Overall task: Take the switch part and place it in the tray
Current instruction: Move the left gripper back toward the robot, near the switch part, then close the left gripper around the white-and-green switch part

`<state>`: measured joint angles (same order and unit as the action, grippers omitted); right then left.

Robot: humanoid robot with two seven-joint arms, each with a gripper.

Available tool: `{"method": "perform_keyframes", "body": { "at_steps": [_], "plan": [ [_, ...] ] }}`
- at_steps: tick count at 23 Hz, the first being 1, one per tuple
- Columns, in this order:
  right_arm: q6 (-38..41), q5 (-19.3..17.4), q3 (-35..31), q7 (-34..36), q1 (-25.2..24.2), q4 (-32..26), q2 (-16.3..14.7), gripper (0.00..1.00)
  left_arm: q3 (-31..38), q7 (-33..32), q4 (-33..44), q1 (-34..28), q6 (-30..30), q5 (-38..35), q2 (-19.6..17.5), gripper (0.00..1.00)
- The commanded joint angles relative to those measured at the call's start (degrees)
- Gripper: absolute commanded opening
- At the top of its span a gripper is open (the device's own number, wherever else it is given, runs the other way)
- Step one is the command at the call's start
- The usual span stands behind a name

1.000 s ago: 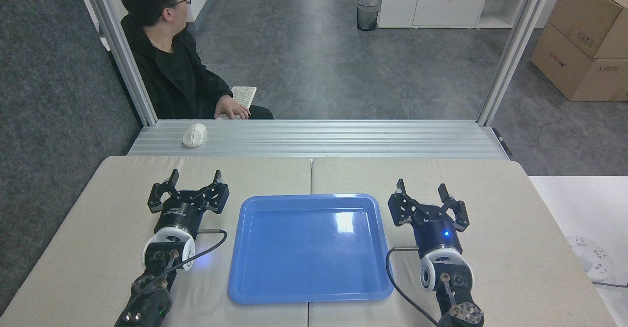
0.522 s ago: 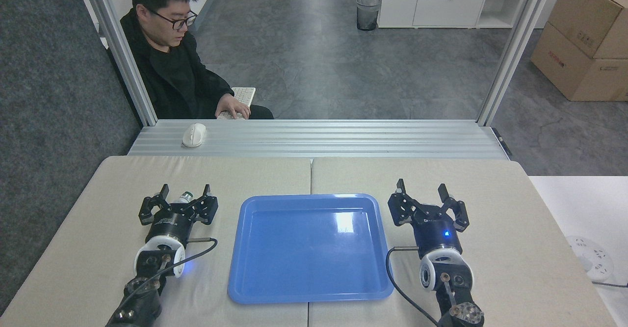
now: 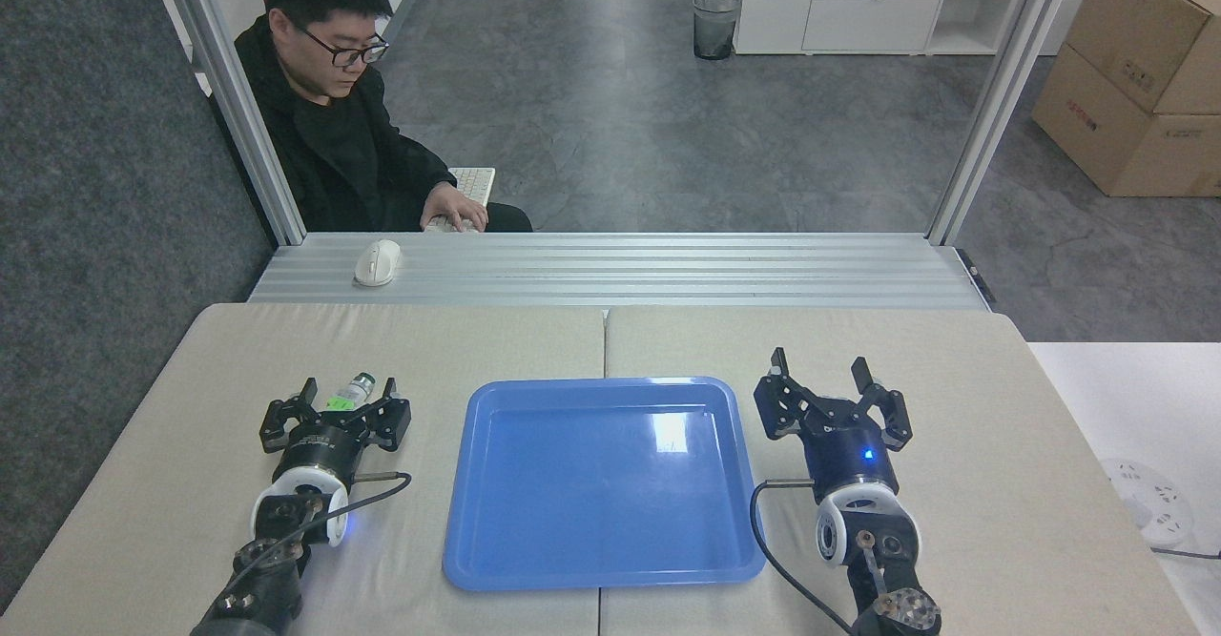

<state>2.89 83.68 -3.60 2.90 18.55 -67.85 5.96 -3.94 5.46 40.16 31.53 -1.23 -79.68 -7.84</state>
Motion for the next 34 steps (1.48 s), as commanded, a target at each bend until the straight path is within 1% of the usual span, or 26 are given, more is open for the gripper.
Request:
{"method": "perform_keyframes", "body": {
  "at_steps": [1, 5, 7, 21, 28, 31, 33, 34],
  "plan": [
    [0.1, -0.01, 0.09, 0.0, -0.01, 0.0, 0.01, 1.0, -0.28, 0.07, -8.69, 1.43, 0.0, -0.12, -0.86, 1.0],
    [0.1, -0.1, 0.0, 0.0, -0.01, 0.0, 0.01, 1.0, -1.25, 0.07, -10.98, 1.78, 0.09, -0.12, -1.13, 1.0],
    [0.1, -0.1, 0.0, 0.0, -0.01, 0.0, 0.01, 1.0, -2.3, 0.07, -11.16, 1.87, 0.09, -0.12, -1.13, 1.0],
    [0.1, -0.1, 0.0, 0.09, -0.01, 0.0, 0.01, 1.0, -2.48, 0.25, -11.69, 1.95, 0.09, -0.12, -1.13, 0.99],
    [0.1, -0.1, 0.0, 0.09, -0.01, 0.0, 0.01, 1.0, -2.48, 2.01, -11.69, 2.13, 0.09, -0.12, -1.04, 0.99],
    [0.1, -0.1, 0.0, 0.09, -0.01, 0.0, 0.01, 1.0, -2.48, 2.01, -11.6, 2.22, 0.18, 0.14, -1.04, 0.96],
    [0.1, -0.1, 0.0, 0.09, -0.01, 0.0, 0.01, 1.0, -2.57, 2.01, -11.6, 2.22, 0.18, 0.14, -0.86, 0.92],
    [0.1, -0.1, 0.0, 0.09, -0.01, 0.0, 0.01, 1.0, -2.48, 2.01, -11.34, 2.22, 0.18, 0.14, -0.69, 0.92]
  ]
}}
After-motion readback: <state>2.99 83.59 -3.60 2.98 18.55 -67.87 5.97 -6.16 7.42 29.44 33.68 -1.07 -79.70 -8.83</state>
